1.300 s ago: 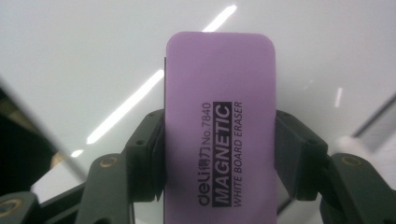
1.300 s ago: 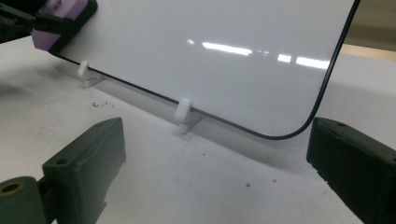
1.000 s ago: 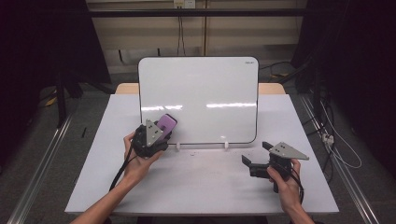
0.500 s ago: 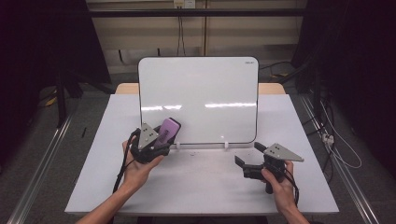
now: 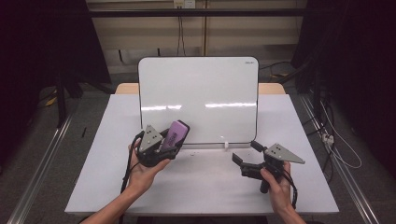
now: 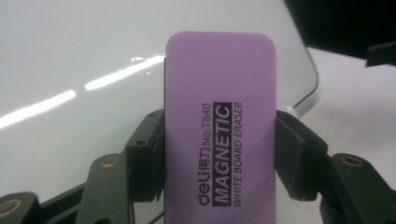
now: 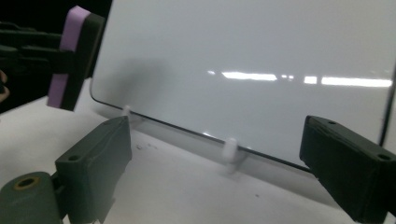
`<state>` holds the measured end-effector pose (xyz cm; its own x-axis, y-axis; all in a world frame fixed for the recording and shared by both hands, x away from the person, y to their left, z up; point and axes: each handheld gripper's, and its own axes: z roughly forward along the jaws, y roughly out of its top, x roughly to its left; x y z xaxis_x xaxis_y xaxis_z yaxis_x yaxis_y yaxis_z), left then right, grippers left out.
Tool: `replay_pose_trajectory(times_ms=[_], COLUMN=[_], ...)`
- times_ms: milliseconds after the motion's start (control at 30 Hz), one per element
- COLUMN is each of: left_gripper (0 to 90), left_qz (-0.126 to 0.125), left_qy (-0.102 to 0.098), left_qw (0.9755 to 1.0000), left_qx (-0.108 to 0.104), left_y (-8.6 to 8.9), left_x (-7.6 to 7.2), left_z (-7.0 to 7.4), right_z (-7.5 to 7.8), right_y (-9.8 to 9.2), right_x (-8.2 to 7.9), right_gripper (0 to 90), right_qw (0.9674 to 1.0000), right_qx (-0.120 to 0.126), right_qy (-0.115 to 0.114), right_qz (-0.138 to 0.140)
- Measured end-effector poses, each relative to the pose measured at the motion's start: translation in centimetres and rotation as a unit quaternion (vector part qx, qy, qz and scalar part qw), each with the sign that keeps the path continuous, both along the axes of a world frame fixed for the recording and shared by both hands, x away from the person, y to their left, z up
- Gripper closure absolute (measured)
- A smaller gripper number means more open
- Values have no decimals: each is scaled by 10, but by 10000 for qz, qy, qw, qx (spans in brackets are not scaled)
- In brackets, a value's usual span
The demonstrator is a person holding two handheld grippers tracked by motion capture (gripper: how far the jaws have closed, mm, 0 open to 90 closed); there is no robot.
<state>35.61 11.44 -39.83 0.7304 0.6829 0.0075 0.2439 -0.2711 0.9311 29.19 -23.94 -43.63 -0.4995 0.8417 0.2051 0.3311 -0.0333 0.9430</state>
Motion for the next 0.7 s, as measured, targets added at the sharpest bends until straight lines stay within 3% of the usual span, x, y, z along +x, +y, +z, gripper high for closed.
replay_pose_trajectory(times_ms=[67, 200, 267, 433, 533, 700], left_gripper=[413, 413, 413, 413, 413, 413], left_qz=[-32, -91, -95, -136, -194, -323], left_qy=[3, 60, 156, 161, 189, 153], left_qw=[10000, 9997, 9992, 9987, 9979, 9979], left_qx=[-85, -234, -360, -474, -586, -534], left_y=[-2, -8, -12, -23, -32, -44], left_x=[-1, -3, -4, -3, -3, -5], left_z=[0, 0, 0, 4, 6, 5], right_z=[0, 1, 2, 10, 15, 16], right_y=[3, 15, 20, 36, 43, 53], right_x=[1, 3, 5, 8, 10, 12], right_gripper=[88, 73, 68, 76, 118, 203], right_qw=[9998, 9994, 9984, 9948, 9924, 9900], right_qx=[57, 285, 452, 784, 915, 1040], right_qy=[-77, -117, -212, -538, -715, -853], right_qz=[148, 186, 276, 355, 398, 435])
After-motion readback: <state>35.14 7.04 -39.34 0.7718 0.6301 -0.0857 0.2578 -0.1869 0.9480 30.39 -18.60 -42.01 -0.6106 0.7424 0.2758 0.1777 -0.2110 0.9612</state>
